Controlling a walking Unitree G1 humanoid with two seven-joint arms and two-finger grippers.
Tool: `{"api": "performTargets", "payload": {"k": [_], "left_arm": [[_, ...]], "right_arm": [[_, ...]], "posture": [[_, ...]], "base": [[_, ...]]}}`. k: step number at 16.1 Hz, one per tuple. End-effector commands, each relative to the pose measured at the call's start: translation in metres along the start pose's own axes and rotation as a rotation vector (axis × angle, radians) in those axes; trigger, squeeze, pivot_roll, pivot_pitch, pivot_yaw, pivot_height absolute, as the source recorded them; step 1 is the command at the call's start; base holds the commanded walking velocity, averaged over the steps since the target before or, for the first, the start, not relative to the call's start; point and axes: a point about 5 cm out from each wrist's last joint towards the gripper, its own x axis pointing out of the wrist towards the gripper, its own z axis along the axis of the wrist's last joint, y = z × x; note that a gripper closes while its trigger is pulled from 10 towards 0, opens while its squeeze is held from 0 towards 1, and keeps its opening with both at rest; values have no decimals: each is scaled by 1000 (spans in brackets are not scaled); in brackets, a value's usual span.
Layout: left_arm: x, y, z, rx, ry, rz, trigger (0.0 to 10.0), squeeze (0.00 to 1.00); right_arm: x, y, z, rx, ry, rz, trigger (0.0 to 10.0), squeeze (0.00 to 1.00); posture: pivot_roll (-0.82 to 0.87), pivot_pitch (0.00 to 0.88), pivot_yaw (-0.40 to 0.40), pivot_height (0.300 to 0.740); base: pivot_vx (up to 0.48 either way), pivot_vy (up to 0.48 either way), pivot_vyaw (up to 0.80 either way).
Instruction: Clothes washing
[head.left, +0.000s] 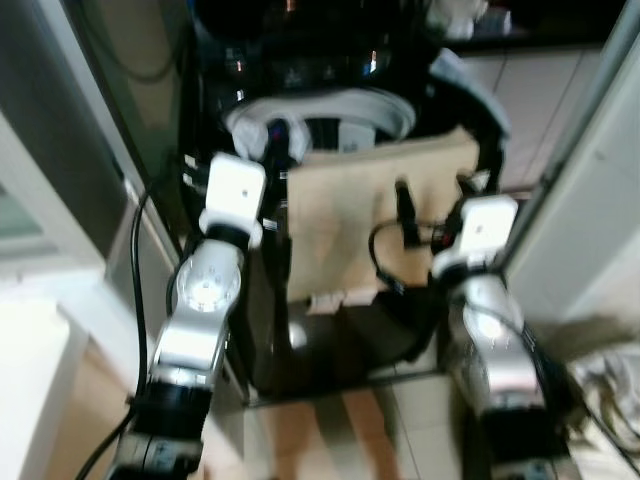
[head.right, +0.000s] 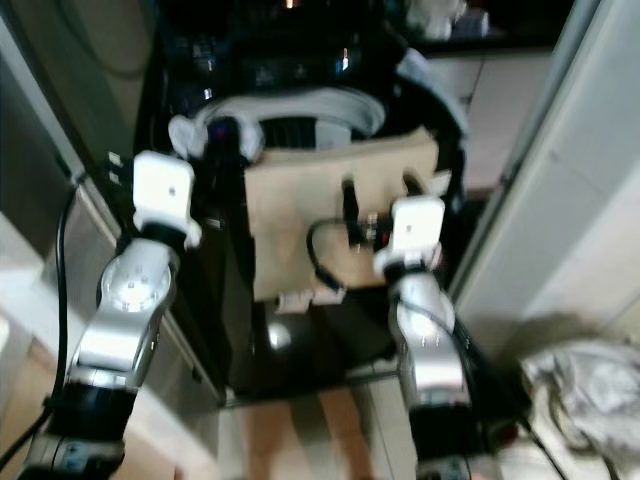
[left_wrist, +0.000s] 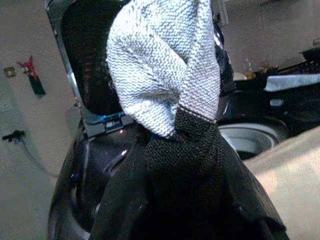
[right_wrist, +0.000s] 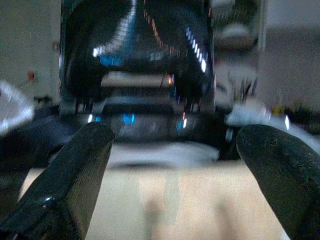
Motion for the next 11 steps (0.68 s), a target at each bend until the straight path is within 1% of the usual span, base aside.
{"api": "performTargets", "payload": {"k": [1, 2, 3, 4, 5, 6, 7, 8, 9, 10, 11], "left_arm": [[10, -9, 16, 2, -67, -46, 0, 0], [23, -12, 28, 13, -104, -73, 0, 0], [37, -14, 39, 20, -129, -102, 0, 0], [44, -15, 43, 22, -137, -115, 0, 0], [72, -21, 57, 33, -146, -169, 0, 0], [87, -20, 59, 54, -123, -180, 0, 0], [94, -18, 59, 72, -104, -177, 0, 0], [106, -16, 56, 92, -42, -179, 0, 0], [111, -17, 54, 101, -11, -189, 0, 0], [122, -21, 54, 121, 71, -232, 9137, 0], [125, -25, 54, 123, 104, -266, 10000, 0]], "right_arm": [[10, -10, 20, -5, -77, -31, 10000, 592], [23, -14, 38, -16, -143, -43, 10000, 592], [34, -20, 51, -28, -185, -60, 10000, 596], [38, -22, 55, -30, -197, -66, 10000, 592], [52, -31, 60, -48, -213, -79, 10000, 592], [57, -34, 60, -50, -209, -86, 10000, 592], [57, -33, 61, -50, -212, -86, 10000, 592], [58, -31, 62, -46, -217, -85, 10000, 592], [58, -29, 63, -42, -218, -82, 10000, 592], [55, -24, 62, -29, -212, -74, 10000, 596], [53, -22, 62, -23, -212, -72, 10000, 592]], "posture": [[-137, 0, 53, 740], [-132, 0, 49, 740], [-128, 0, 48, 740], [-127, 0, 48, 740], [-129, 0, 50, 740], [-133, 0, 56, 740], [-135, 0, 60, 740], [-135, 0, 63, 740], [-136, 0, 64, 740], [-144, 0, 74, 740], [-146, 0, 76, 740]], "base": [[435, 0, 0], [439, 0, 0], [439, 0, 0], [439, 0, 0], [439, 0, 0], [439, 0, 0], [439, 0, 0], [450, 0, 0], [458, 0, 0], [0, 0, 0], [0, 0, 0]]}}
